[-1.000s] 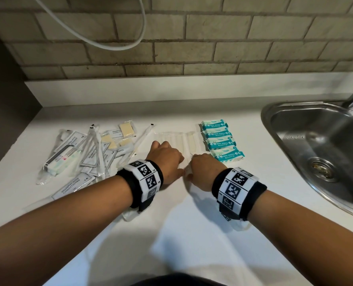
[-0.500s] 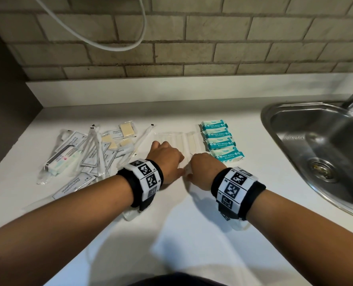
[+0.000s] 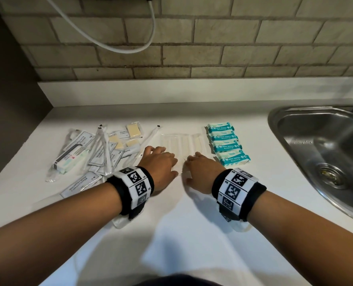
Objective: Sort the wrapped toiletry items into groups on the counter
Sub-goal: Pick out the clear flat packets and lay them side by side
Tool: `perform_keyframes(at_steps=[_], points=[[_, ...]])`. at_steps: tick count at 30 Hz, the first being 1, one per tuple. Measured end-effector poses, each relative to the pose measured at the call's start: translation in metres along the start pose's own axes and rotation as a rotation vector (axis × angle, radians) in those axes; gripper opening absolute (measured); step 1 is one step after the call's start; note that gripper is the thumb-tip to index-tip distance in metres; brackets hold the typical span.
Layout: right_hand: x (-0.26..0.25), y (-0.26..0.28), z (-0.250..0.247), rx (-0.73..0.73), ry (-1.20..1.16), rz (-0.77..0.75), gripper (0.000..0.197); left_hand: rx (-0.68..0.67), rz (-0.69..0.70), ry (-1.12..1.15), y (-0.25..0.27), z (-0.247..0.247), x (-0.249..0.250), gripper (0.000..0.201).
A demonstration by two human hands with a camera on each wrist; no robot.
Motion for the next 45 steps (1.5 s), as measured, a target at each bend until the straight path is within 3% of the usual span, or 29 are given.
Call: perform_keyframes(at_steps=[10, 21, 26, 45], points=[[0.002, -0.001, 0.0, -0.008, -0.021, 0.023, 0.044, -0.013, 0.002, -0.013, -0.007, 0.001, -0.001, 0.037], [-0.023, -0.016, -0.001, 0.013, 0.062, -0.124, 0.056, -0.009, -0.02, -0.071, 0.001, -0.001, -0.023, 0.04], [-0.024, -0.018, 0.008, -0.042, 0.06, -0.12, 0.059, 0.002, -0.042, -0.058, 0.002, 0.001, -0.028, 0.034], [-0.024, -0.019, 0.006, -0.032, 0.042, -0.101, 0.055, -0.003, -0.056, -0.038, -0.004, 0.005, -0.033, 0.037]])
Point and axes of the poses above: each hand's wrist, its own y-axis away from the middle knuckle, its own z-axis out of the palm, x = y × z, the point moved 7 cm from there along -y, towards the middle knuckle, and after that the axes turned 14 degrees about x, right-handed, at the moved point
